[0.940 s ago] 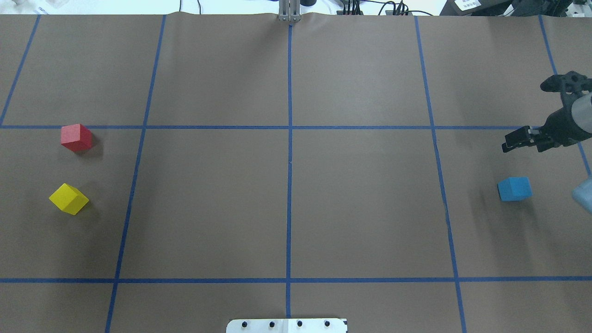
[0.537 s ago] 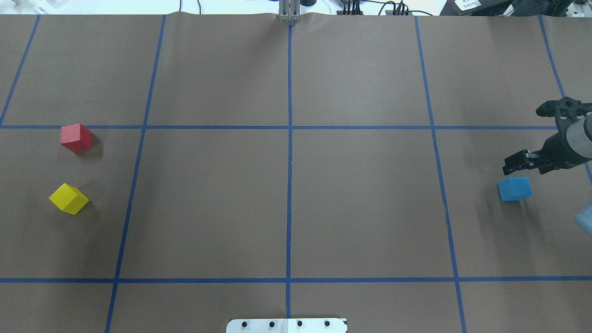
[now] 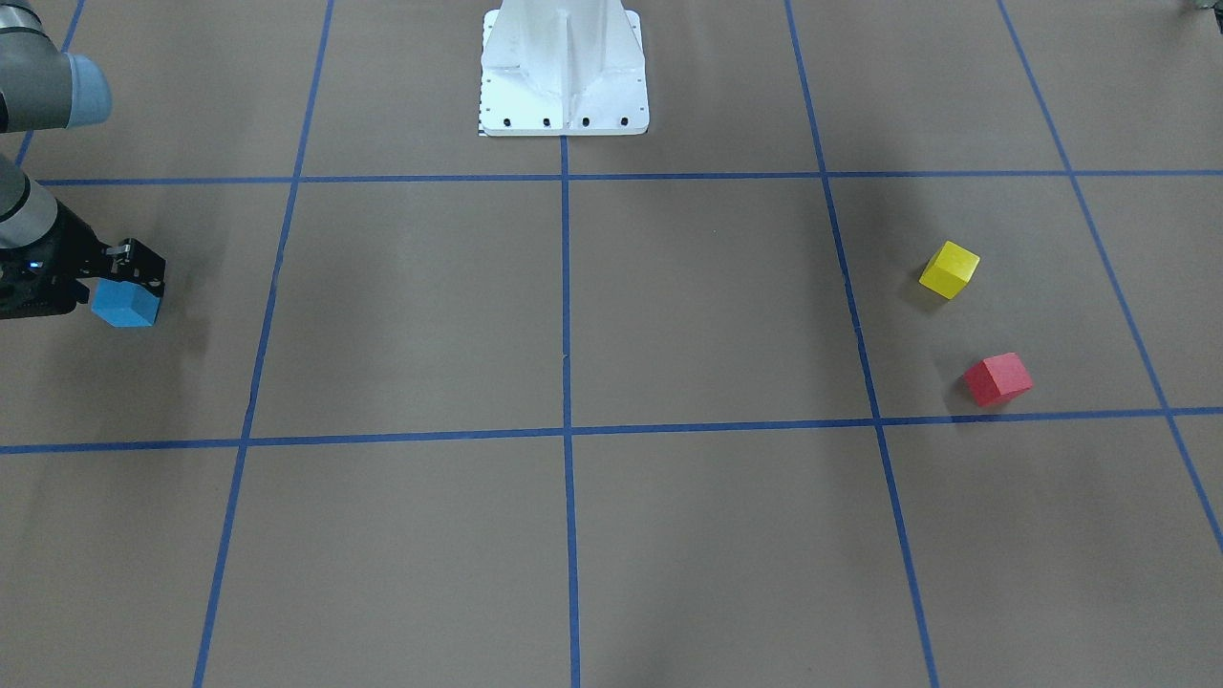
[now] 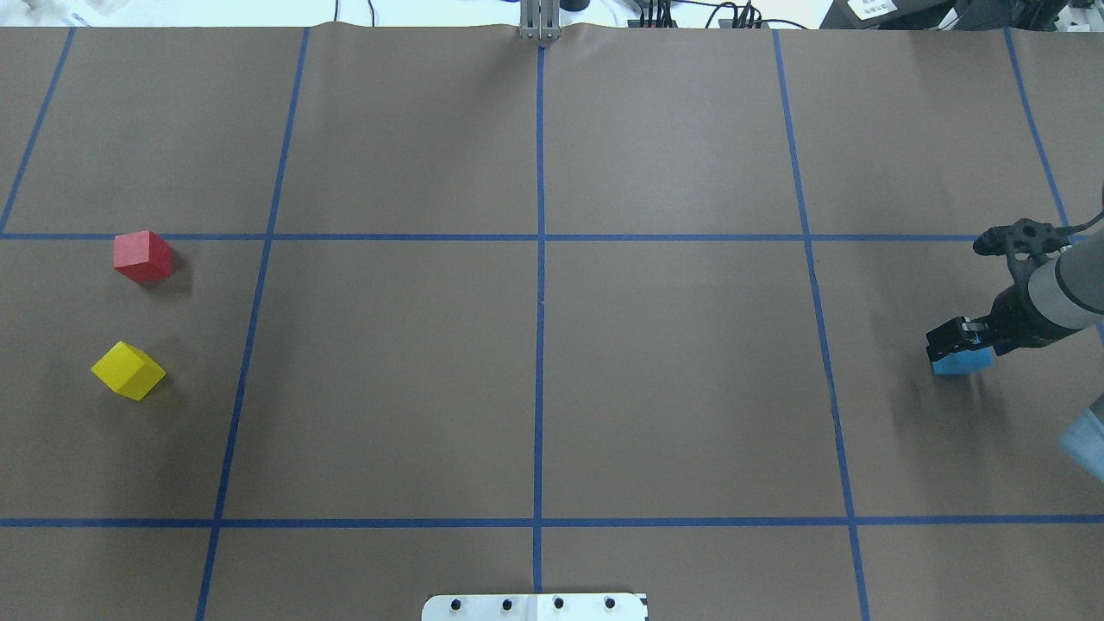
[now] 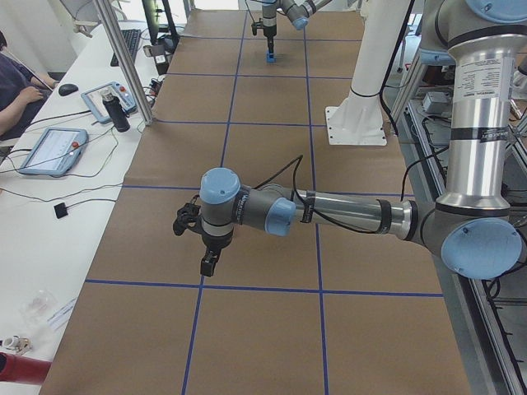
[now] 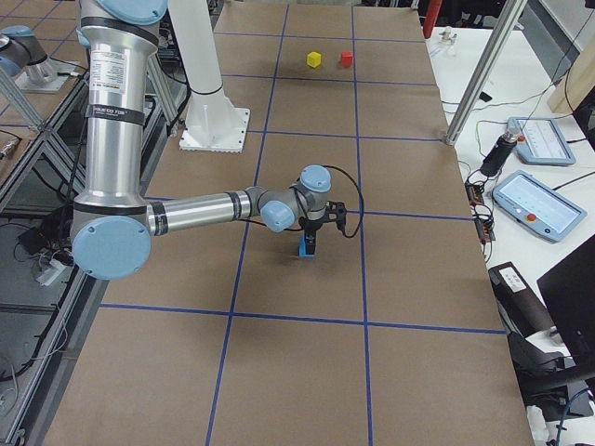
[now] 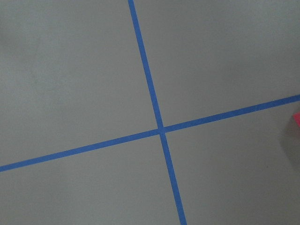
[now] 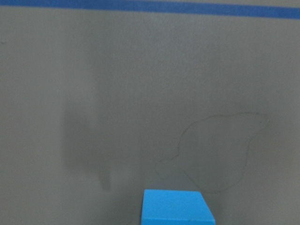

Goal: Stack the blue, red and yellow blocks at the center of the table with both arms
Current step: 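Lower the right gripper over the blue cube and close on it, then carry the blue cube with the right gripper to the table center and release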

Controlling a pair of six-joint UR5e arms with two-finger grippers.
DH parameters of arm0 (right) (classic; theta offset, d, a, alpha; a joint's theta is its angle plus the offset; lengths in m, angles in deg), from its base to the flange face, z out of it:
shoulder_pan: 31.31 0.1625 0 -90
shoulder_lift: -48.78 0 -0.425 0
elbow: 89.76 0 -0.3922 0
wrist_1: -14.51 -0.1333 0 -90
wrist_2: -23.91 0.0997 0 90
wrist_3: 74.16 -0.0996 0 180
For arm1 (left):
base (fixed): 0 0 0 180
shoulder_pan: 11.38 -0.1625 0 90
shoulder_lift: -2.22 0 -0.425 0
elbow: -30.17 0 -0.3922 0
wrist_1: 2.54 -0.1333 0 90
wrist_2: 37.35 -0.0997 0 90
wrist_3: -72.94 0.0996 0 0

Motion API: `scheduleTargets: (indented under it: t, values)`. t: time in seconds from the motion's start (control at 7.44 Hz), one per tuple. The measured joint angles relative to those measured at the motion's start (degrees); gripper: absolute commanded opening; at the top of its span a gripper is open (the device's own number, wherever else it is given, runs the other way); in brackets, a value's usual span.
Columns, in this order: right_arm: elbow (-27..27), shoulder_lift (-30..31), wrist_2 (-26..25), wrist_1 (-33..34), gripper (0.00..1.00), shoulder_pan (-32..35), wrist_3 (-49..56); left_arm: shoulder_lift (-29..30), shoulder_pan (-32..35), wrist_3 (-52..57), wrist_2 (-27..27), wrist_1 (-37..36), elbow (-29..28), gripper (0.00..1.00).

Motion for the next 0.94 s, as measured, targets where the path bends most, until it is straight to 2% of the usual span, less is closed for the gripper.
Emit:
scheduleTargets:
  t: [0.13,0.27,0.67,0.94]
  values:
    - [0.17,0.33,-0.06,0.04,0.10,-0.31,0.17,-0.01,0.00,0.00,0.01,0.00,-0.01,1.00]
    - [0.35,0.50,-0.08,0.06,0.00,-0.43,0.25,-0.01,0.00,0.02,-0.01,0.00,-0.03,1.00]
    - [0.45,-1.21,0.82,2.84,0.00,0.41,0.25,-0.02,0.00,0.04,0.00,0.00,-0.06,1.00]
    - [-1.43,-9.12,4.25,14.65,0.00,4.78,1.04,0.00,0.00,0.04,-0.04,0.00,-0.08,1.00]
